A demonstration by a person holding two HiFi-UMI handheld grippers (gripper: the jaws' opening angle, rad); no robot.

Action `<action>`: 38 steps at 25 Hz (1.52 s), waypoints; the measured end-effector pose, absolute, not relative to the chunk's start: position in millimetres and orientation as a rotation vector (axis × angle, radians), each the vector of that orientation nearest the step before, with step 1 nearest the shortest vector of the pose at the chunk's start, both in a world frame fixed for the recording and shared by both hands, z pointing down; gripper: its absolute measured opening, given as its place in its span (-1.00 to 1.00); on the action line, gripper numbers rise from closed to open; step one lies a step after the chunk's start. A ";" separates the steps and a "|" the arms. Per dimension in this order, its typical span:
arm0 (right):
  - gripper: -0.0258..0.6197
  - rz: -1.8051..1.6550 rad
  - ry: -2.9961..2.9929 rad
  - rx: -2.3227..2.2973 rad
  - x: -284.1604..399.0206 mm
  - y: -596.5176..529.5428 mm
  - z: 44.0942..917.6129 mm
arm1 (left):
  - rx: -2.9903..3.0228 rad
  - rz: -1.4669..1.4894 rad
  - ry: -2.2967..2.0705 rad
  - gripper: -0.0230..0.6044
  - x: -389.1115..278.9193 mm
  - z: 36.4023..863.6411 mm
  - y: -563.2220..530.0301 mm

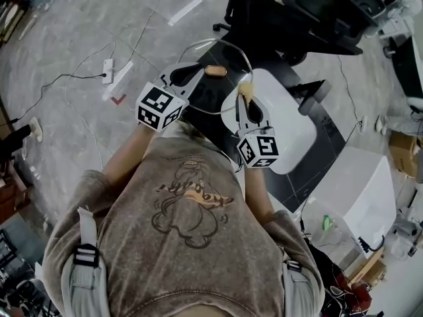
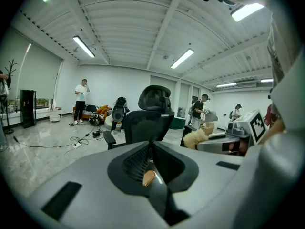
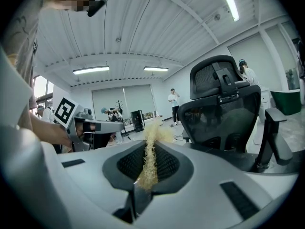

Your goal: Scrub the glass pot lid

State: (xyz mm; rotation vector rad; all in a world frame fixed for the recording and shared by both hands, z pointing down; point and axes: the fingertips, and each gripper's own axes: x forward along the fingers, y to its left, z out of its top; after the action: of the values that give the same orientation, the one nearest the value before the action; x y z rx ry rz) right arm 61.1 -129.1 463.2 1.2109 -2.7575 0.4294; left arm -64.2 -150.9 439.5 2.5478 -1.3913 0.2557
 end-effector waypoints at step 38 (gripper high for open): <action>-0.80 0.545 -2.506 1.543 88.0 -151.4 490.1 | 2.690 1.186 -0.624 -0.30 -12.8 628.8 -203.4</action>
State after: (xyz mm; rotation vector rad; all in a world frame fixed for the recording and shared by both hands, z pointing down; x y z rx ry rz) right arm 88.0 -151.4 490.1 1.5427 -2.5062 0.5454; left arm -12.8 -203.4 628.8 2.6903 -0.6236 1.1861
